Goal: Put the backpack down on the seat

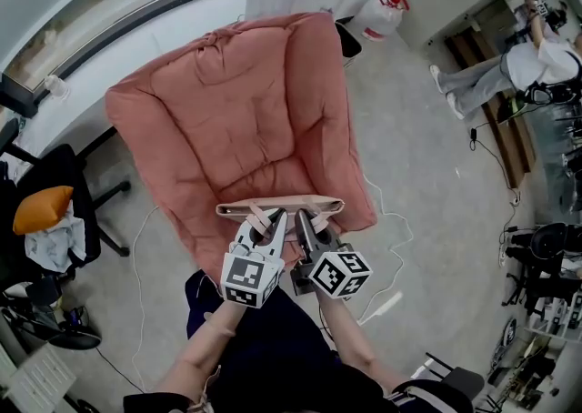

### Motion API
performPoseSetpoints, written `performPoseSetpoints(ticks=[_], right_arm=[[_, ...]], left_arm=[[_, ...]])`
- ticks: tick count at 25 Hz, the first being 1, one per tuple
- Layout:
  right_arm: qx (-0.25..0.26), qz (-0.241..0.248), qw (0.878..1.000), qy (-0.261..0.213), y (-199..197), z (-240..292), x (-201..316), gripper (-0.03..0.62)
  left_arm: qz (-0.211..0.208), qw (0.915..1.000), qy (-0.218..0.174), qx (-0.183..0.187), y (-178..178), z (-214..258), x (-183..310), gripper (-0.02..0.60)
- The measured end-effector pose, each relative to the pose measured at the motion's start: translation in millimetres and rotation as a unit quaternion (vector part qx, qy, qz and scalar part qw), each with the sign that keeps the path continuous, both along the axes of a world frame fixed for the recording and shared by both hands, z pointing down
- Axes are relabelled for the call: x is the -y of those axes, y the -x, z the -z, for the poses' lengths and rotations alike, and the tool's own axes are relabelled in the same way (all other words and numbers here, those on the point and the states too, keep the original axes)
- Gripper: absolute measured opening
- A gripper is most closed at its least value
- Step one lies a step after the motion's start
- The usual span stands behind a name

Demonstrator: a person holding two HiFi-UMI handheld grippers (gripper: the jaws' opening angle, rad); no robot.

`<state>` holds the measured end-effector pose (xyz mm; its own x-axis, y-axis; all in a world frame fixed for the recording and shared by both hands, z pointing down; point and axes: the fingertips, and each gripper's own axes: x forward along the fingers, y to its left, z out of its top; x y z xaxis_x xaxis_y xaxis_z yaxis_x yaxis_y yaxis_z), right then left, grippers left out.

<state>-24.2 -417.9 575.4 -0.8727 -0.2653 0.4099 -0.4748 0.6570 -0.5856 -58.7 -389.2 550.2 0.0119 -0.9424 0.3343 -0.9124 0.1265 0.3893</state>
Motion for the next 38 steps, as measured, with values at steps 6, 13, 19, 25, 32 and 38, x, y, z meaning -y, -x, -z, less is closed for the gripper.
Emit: performPoseSetpoints(ticks=[6, 13, 19, 25, 32, 38], right_arm=[[-0.007, 0.018, 1.0, -0.005, 17, -12, 13, 0.032], [-0.021, 0.027, 0.999, -0.019, 30, -33, 26, 0.032], [-0.037, 0.023, 0.998, -0.034, 39, -57, 45, 0.034], [-0.039, -0.013, 0.999, 0.015, 34, -78, 54, 0.034], [-0.062, -0.009, 0.998, 0.014, 29, -92, 54, 0.034], [-0.06, -0.015, 0.997, 0.05, 26, -100, 51, 0.034]], left_arm=[[0.002, 0.9999, 0.011, 0.006, 14, -13, 13, 0.017], [-0.007, 0.9993, 0.025, 0.026, 26, -37, 28, 0.017], [-0.003, 0.9978, 0.047, 0.047, 38, -65, 47, 0.017], [0.006, 0.9969, 0.078, 0.014, 39, -94, 55, 0.017], [0.008, 0.9944, 0.105, 0.005, 33, -118, 53, 0.017], [0.013, 0.9921, 0.125, -0.01, 33, -131, 51, 0.017]])
